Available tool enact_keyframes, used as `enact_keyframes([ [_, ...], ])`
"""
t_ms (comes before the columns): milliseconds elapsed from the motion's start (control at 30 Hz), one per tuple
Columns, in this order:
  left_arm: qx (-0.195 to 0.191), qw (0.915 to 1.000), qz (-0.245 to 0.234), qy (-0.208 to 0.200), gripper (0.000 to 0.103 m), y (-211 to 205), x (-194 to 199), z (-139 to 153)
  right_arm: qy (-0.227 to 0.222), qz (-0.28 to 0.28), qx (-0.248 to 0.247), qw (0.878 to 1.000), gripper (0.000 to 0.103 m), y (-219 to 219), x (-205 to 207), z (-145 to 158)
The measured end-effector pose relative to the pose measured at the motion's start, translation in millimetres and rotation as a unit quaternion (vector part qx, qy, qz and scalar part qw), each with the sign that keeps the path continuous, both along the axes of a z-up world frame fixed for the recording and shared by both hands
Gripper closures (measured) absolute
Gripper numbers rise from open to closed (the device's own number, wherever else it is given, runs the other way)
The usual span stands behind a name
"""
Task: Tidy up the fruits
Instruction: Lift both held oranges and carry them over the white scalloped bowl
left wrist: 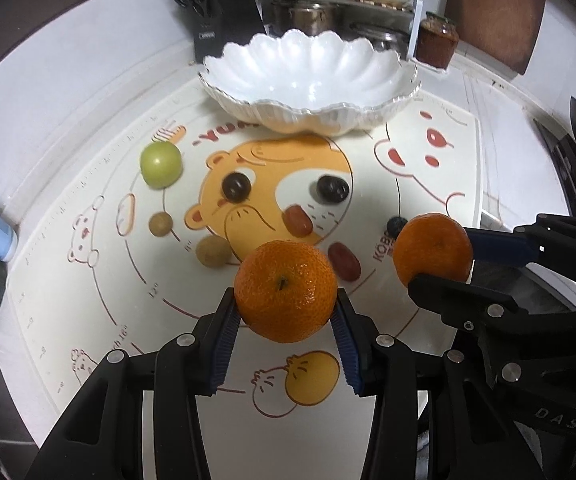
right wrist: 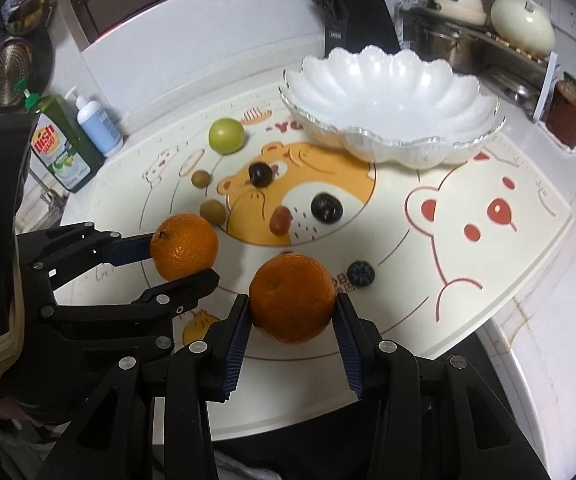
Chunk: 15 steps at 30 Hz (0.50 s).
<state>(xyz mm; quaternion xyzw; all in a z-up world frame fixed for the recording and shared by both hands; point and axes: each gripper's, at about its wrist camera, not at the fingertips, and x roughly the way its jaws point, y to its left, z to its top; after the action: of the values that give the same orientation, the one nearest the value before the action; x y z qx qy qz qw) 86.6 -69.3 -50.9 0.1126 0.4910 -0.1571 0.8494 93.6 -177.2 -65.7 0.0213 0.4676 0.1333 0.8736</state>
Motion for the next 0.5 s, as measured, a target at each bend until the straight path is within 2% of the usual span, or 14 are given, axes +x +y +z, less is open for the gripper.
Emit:
enact_keyframes([
  [500, -0.017, 0.9983, 0.019, -0.053, 0.058, 9.6, 18.7, 28.5, -0.063, -0.042, -0.023, 0.997, 0.060, 5.7, 6.3, 38.3],
])
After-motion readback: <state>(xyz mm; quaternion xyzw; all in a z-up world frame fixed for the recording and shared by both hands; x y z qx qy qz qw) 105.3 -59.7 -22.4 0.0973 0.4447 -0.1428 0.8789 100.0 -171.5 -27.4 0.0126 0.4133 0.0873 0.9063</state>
